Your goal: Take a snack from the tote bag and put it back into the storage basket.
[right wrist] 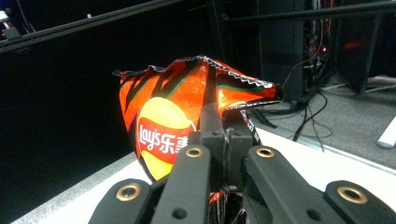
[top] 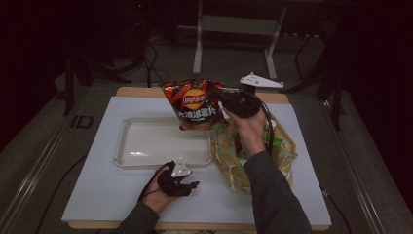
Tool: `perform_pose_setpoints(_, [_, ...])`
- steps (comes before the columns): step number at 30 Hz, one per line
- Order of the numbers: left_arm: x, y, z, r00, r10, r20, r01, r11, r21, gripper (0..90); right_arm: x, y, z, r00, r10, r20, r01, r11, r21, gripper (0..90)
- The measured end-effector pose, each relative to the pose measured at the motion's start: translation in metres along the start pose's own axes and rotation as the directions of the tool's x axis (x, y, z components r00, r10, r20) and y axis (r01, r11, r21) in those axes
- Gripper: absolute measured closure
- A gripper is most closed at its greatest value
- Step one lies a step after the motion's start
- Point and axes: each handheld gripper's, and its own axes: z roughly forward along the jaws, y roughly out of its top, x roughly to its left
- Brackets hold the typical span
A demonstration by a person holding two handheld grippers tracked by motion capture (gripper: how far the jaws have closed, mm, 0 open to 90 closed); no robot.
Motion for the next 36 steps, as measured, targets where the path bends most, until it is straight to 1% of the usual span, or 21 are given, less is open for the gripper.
perform_pose_setpoints(3, [0.001, 0.000, 0.000, 1.0000, -0.007, 0.000, 0.007, 1.0000, -0.005, 49.6, 0.001, -0.005, 0.014, 0.9999, 0.017, -0.003, -0.017, 1.000, 0.003, 90.0])
perform_pose_setpoints(8, [0.001, -0.001, -0.003, 1.0000, -0.009, -0.001, 0.009, 0.9999, -0.011, 49.6, 0.001, -0.005, 0.032, 0.9992, 0.038, -0.009, -0.038, 0.999, -0.015, 90.0])
perform_pose_setpoints(12, [0.002, -0.002, -0.005, 0.9999, -0.010, -0.007, 0.010, 0.9999, -0.011, 49.7, -0.001, -0.006, 0.046, 0.9987, 0.051, 0.009, -0.051, 0.999, -0.011, 90.0])
perform_pose_setpoints(17, [0.001, -0.003, -0.007, 0.9999, -0.011, -0.009, 0.011, 0.9998, -0.014, 49.6, -0.006, -0.016, 0.066, 0.9959, 0.084, 0.034, -0.085, 0.996, 0.016, 90.0])
perform_pose_setpoints(20, [0.002, -0.003, -0.007, 0.9998, -0.019, -0.006, 0.019, 0.9996, -0.021, 49.6, -0.010, -0.022, 0.077, 0.9946, 0.097, 0.036, -0.099, 0.995, 0.032, 89.9])
perform_pose_setpoints(25, [0.002, -0.004, -0.008, 0.9996, -0.027, -0.005, 0.026, 0.9993, -0.025, 49.6, -0.015, -0.029, 0.097, 0.9901, 0.135, 0.040, -0.136, 0.990, 0.047, 89.9])
perform_pose_setpoints(26, [0.003, -0.004, -0.008, 0.9996, -0.027, -0.005, 0.027, 0.9993, -0.027, 49.7, -0.015, -0.031, 0.100, 0.9901, 0.134, 0.041, -0.136, 0.989, 0.053, 89.8])
perform_pose_setpoints(29, [0.003, -0.004, -0.009, 0.9995, -0.032, -0.002, 0.032, 0.9991, -0.029, 49.6, -0.015, -0.037, 0.112, 0.9912, 0.116, 0.064, -0.121, 0.988, 0.092, 89.8])
perform_pose_setpoints(31, [0.003, -0.004, -0.009, 0.9994, -0.034, 0.002, 0.034, 0.9990, -0.031, 49.6, -0.017, -0.041, 0.117, 0.9901, 0.117, 0.077, -0.125, 0.987, 0.103, 89.8])
perform_pose_setpoints(34, [0.004, -0.004, -0.010, 0.9993, -0.036, 0.007, 0.036, 0.9985, -0.040, 49.6, -0.023, -0.048, 0.123, 0.9875, 0.122, 0.099, -0.133, 0.985, 0.114, 89.8])
perform_pose_setpoints(36, [0.005, -0.004, -0.010, 0.9990, -0.044, 0.008, 0.045, 0.9981, -0.042, 49.6, -0.027, -0.050, 0.126, 0.9837, 0.146, 0.105, -0.157, 0.982, 0.109, 89.7])
